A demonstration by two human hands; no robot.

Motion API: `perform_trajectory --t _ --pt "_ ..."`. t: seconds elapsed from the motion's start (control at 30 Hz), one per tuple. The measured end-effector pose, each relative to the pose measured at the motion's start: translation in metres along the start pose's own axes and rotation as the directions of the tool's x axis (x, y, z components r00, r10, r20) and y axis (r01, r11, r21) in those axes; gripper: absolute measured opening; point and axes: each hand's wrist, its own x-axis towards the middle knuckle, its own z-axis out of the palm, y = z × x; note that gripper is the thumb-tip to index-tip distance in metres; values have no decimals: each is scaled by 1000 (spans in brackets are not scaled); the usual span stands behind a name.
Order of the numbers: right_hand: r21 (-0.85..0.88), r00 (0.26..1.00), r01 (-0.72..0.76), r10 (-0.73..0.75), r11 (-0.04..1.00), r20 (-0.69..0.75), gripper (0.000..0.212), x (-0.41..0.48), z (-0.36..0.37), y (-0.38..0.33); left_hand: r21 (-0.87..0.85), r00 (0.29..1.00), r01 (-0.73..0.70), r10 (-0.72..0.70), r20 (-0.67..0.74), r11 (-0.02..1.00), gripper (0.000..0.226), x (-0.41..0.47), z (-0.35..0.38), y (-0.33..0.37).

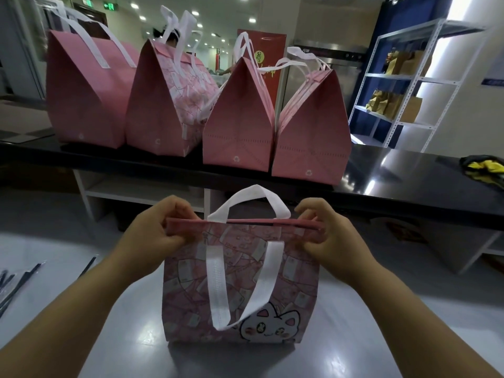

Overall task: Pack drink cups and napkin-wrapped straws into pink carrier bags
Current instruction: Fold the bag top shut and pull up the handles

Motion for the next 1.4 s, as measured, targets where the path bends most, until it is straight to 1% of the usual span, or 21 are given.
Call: perform_trajectory --t 0.07,0.13,0.23,0.3,0.37,0.4,0.43,0.47,0.5,0.57,0.63,0.67,0.7,0.77,0.83,0.9,0.97,1.1,1.17,1.3,1.4 --pt "-27 997 77 -78 997 -20 39 1 0 2 10 999 -43 43 25 999 32 1 -1 -2" --pt "-54 992 121 -123 991 -27 29 2 1 6 -50 997 -53 56 55 997 38 3 -3 -7" --pt "-22 992 114 -115 993 -42 34 3 1 8 -141 995 -28 42 95 990 50 6 -5 -12" --pt "-30 992 121 -122 992 -30 33 4 0 7 -122 993 -46 59 104 991 60 8 -4 -14" --pt "-98 987 157 -159 983 -16 28 6 -1 8 -49 983 -148 152 100 988 63 10 -5 -18" --pt "-153 982 187 -190 970 -8 27 7 -1 9 14 968 -235 233 88 972 56 11 -5 -19" --pt "-214 974 222 -226 951 8 27 8 -2 10 85 944 -324 317 89 942 44 12 -6 -18" --pt "-270 965 257 -259 928 32 27 9 -1 12 161 915 -402 387 115 902 31 12 -7 -19" --pt "-315 959 282 -278 906 59 28 10 0 13 245 886 -462 438 150 852 27 13 -7 -20" --pt "-375 952 305 -290 875 99 29 11 1 16 405 839 -543 492 232 735 32 15 -6 -21" --pt "-424 952 307 -283 852 120 28 13 0 15 526 802 -590 520 293 613 36 19 -5 -19" --pt "-445 953 304 -274 843 131 28 13 -1 14 561 795 -595 522 309 576 35 20 -4 -18" --pt "-460 955 296 -262 837 138 30 13 -1 12 579 796 -592 517 313 561 34 21 -3 -17" --pt "-458 966 258 -219 851 138 39 15 -2 8 590 815 -567 498 297 575 35 21 1 -13" --pt "-462 971 237 -200 855 128 41 18 -1 4 601 830 -538 494 258 590 35 21 7 -10" --pt "-508 968 250 -222 824 117 33 21 3 -2 636 855 -491 470 220 596 33 23 13 -5" --pt "-533 973 229 -200 814 112 24 24 9 -9 675 877 -437 448 173 594 33 25 21 0" --pt "-504 983 177 -126 845 133 31 28 24 -23 681 923 -333 375 92 652 37 25 37 3" --pt "-499 985 157 -101 852 137 31 31 30 -28 692 937 -290 343 65 661 39 25 42 3" --pt "-496 987 150 -105 855 118 25 36 39 -33 708 941 -261 335 36 657 41 25 45 1" --pt "-454 986 149 -96 878 139 18 34 38 -32 686 935 -288 350 52 668 41 26 43 1"
